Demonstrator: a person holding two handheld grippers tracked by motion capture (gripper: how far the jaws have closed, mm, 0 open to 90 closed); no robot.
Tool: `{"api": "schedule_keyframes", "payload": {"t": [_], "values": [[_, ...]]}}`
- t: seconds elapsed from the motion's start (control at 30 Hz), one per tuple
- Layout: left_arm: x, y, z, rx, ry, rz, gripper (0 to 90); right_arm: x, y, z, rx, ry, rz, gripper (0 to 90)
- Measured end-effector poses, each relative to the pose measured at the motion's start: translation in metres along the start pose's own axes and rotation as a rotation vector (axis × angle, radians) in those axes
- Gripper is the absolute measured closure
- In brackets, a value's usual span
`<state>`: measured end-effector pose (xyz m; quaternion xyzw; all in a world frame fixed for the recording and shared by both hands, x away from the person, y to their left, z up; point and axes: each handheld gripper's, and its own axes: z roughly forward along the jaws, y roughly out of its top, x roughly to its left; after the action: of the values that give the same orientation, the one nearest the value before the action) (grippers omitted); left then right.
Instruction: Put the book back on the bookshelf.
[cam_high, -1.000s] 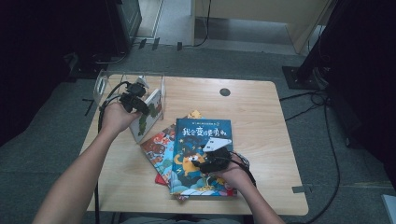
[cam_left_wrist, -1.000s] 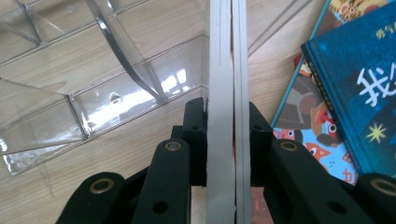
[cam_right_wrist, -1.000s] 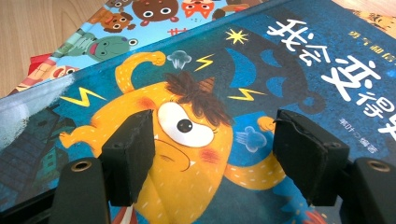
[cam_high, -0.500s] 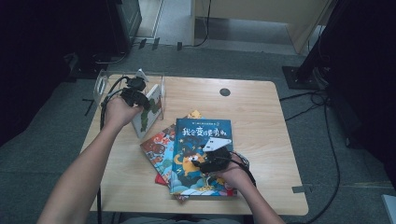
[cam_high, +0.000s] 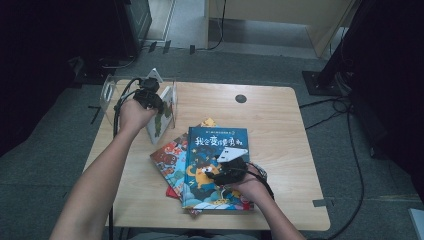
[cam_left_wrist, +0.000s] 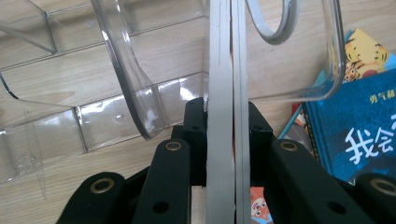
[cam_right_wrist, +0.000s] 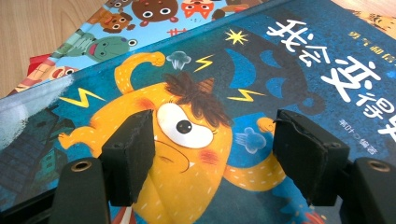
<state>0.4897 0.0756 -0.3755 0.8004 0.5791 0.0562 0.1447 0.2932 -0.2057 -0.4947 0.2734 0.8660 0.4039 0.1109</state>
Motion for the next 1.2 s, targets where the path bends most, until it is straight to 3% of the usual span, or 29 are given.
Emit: {"api": "schedule_keyframes", "payload": {"t": [0.33, 0.5, 1.2], "values": [[0.002, 0.009, 0.005, -0.003, 0.030, -0.072, 77.3, 0.000, 0.000, 0.000, -0.001, 0.002, -0.001, 29.3], [0.004, 0.013, 0.006, 0.002, 0.013, -0.109, 77.3, 0.000, 0.000, 0.000, -0.001, 0.002, -0.001, 29.3], [0.004, 0.029, 0.010, -0.011, 0.044, -0.122, 77.2, -0.001, 0.000, 0.000, -0.001, 0.004, -0.003, 29.3]]}}
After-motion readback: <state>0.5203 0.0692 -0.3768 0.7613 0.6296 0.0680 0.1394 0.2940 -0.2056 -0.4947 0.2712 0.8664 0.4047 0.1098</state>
